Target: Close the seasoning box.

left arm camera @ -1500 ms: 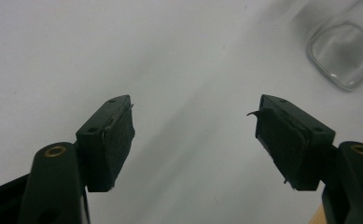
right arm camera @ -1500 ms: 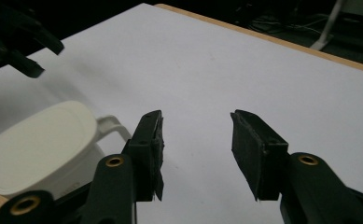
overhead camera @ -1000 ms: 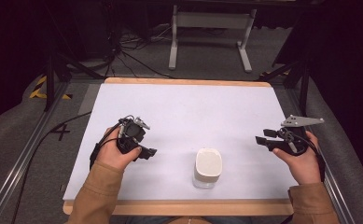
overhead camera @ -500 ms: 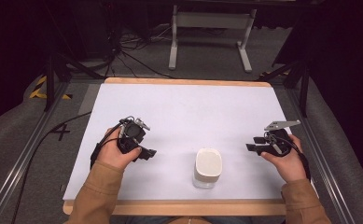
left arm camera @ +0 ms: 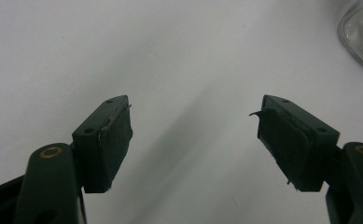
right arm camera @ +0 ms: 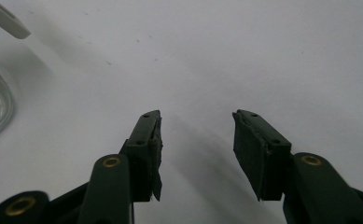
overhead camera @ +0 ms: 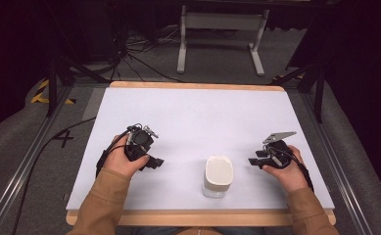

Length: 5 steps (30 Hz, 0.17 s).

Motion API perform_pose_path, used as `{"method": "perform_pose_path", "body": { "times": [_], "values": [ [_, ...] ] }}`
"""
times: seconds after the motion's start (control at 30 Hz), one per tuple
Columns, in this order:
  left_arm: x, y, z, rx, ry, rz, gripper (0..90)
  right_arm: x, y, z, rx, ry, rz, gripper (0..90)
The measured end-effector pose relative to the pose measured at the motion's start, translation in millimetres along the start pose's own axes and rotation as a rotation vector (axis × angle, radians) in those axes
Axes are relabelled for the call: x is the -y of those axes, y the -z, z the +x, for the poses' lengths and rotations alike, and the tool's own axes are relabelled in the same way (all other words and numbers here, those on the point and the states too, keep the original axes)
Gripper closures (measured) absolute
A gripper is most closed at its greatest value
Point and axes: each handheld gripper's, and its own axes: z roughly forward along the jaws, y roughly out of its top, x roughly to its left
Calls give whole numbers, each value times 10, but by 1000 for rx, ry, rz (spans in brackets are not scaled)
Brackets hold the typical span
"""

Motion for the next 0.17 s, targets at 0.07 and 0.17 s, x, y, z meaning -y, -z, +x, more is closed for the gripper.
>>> {"method": "perform_pose_path", "body": {
  "times": [0.07,0.17],
  "values": [
    [-1,12,-8,0,4,-3,266,-1,14,-4,4,-1,-11,521],
    [-2,30,-15,-3,7,-16,266,-1,39,-33,19,22,-36,520]
  ]
}}
